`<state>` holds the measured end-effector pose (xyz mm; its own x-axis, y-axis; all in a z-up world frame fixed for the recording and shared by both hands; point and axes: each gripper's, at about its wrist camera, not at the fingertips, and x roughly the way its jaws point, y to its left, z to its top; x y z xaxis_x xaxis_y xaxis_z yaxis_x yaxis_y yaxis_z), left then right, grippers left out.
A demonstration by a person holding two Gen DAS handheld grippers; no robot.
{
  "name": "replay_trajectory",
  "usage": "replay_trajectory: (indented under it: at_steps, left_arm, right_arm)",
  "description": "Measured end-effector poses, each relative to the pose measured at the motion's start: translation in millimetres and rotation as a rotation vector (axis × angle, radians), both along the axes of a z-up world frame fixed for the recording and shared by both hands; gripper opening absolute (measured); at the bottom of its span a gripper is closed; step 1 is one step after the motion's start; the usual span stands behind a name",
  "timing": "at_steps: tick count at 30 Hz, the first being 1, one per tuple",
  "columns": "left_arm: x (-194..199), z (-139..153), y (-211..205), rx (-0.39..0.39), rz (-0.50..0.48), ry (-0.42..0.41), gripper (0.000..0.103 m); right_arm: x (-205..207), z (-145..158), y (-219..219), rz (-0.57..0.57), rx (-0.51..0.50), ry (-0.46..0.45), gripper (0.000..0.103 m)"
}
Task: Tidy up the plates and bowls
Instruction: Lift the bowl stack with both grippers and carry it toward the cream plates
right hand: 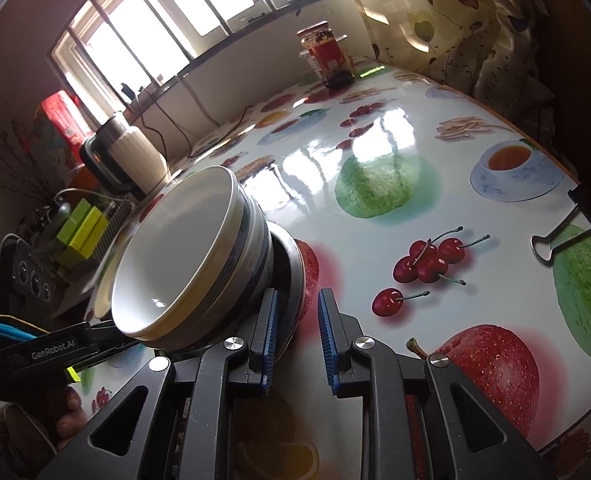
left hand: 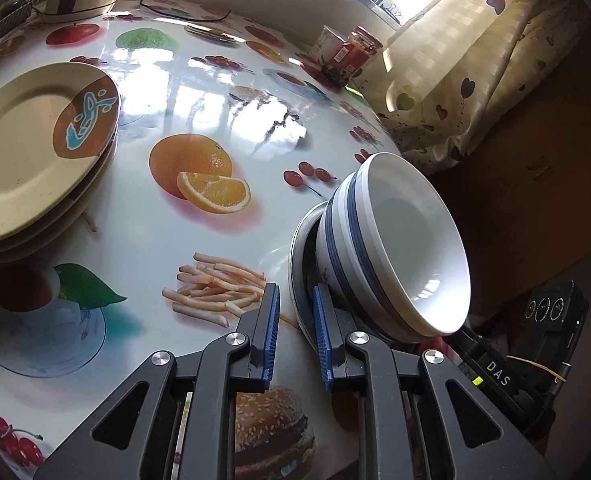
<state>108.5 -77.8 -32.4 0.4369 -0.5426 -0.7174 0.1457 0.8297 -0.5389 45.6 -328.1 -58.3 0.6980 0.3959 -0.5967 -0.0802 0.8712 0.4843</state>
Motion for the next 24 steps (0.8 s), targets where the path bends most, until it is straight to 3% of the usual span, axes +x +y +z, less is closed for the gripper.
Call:
replay_trajectory:
  at_steps: [24]
  left_arm:
    - [-0.3,1.7,-3.1,0.007,-0.013,-0.029,0.016]
  right_arm:
    - [8.8,-8.5,-13.2,0.063,0.103,-0.041,0.013]
